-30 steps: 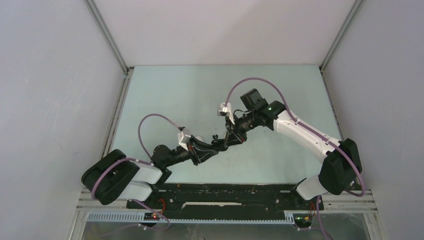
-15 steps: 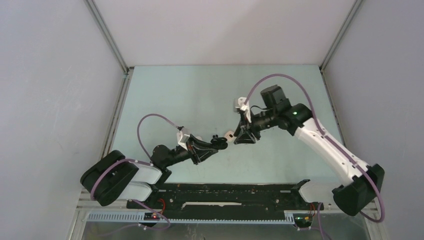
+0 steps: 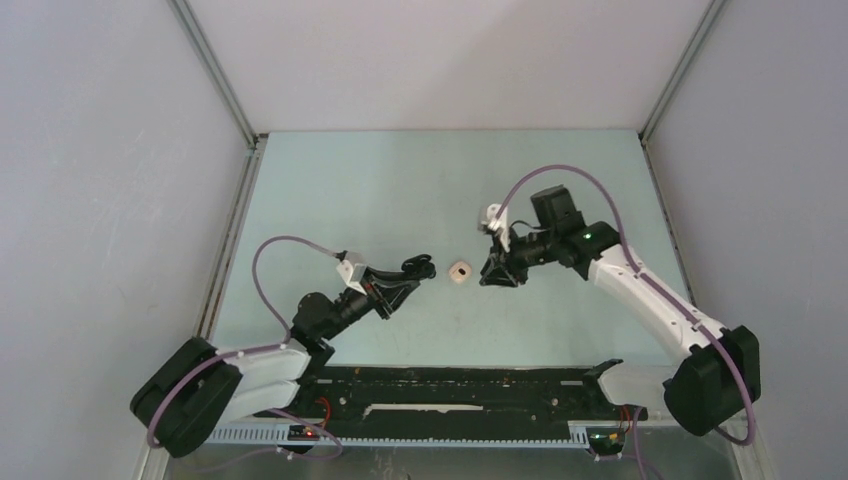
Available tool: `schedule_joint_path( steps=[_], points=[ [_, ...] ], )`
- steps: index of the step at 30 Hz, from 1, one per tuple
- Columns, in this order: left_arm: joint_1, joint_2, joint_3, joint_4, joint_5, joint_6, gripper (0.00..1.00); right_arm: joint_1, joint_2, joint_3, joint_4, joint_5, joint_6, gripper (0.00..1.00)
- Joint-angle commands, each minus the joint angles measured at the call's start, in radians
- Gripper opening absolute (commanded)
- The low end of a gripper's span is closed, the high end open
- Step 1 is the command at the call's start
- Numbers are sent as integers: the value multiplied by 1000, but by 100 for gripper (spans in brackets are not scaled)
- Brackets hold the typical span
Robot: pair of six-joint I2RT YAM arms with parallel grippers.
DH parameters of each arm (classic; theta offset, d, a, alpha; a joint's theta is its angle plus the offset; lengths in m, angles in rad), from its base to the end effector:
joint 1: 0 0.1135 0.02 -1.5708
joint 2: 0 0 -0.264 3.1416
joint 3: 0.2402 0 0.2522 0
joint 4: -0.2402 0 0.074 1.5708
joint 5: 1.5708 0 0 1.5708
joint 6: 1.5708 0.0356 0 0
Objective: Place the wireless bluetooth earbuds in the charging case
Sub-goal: Pick up the left earbud from the center of the board.
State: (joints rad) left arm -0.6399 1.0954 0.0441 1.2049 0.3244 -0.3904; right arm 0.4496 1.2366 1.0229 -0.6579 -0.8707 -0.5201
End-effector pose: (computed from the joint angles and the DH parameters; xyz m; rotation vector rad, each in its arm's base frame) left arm 0.1371 -0.1162 0.1819 0.4673 1.4417 -1.0677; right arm 0.2114 0.1323 0.2954 -1.3765 1.8002 1.0098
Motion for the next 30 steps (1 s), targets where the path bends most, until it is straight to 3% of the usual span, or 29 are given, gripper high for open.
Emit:
schedule_joint_path(
  steps=[1,9,20,30],
  points=[
    [33,-102,-36,-106,-180,58,0,145,41,-38,154,181,-115,27],
    [82,-210,-80,-192,-295,33,0,333,240,-44,307,397,-299,28],
    [108,-313,-103,-265,-379,17,0,429,406,-43,511,542,-405,31],
    [111,-329,-106,-275,-387,12,0,435,510,14,543,606,-368,30]
  ],
)
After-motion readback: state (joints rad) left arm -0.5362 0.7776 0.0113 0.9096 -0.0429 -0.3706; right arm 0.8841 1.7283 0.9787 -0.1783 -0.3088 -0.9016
